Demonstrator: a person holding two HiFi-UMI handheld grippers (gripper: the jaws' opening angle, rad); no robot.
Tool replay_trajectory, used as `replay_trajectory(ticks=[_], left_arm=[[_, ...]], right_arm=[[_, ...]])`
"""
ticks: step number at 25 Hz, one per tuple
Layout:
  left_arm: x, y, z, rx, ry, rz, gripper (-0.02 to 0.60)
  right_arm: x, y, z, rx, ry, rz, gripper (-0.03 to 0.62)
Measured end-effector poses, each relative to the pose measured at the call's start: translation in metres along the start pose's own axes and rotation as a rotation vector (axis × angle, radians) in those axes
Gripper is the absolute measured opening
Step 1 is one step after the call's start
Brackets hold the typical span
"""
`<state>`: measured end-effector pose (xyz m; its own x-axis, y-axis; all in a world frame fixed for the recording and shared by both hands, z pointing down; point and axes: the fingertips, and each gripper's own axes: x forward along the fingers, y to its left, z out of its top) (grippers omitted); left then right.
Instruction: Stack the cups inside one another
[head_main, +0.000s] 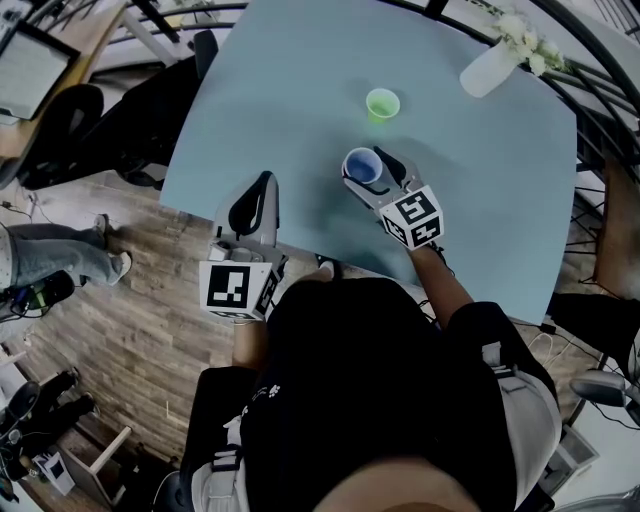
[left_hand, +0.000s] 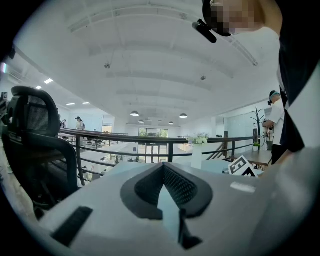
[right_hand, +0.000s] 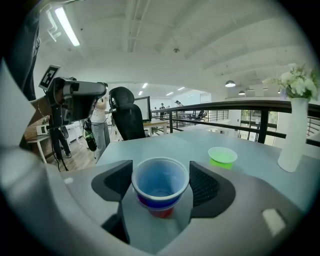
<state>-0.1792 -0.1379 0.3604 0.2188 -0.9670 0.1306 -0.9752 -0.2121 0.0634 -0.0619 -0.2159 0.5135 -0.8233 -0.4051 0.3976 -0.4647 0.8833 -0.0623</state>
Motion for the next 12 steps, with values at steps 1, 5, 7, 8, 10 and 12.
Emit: replay_trajectory(ticks=[1,5,7,8,10,12], left_arm=[[0.001,0.001,0.000,-0.001,0.002,0.000,-0.015],[0.004,0.002,-0.001,0.000,0.005,-0.003,-0.015],[0.006,0.002,-0.002,0.001,0.006,-0.008,-0.015],[0.007,0.002,-0.002,0.001,0.007,-0.009,-0.015],[0.009,0.002,-0.003,-0.001,0.012,-0.009,-0.015],[0.011,0.003,-0.003,-0.001,0.013,-0.010,-0.015]], right_arm=[[0.002,0.000,-0.002,0.001,0.008,0.002,0.351],[0.007,0.001,-0.011,0.003,0.035,0.011,0.353],[0.008,0.000,-0.015,0.000,0.048,0.009,0.353],[0.009,-0.001,-0.017,0.000,0.052,0.010,0.353],[0.011,-0.001,-0.018,0.003,0.055,0.015,0.354],[0.012,-0.002,-0.019,0.006,0.053,0.019,0.354]])
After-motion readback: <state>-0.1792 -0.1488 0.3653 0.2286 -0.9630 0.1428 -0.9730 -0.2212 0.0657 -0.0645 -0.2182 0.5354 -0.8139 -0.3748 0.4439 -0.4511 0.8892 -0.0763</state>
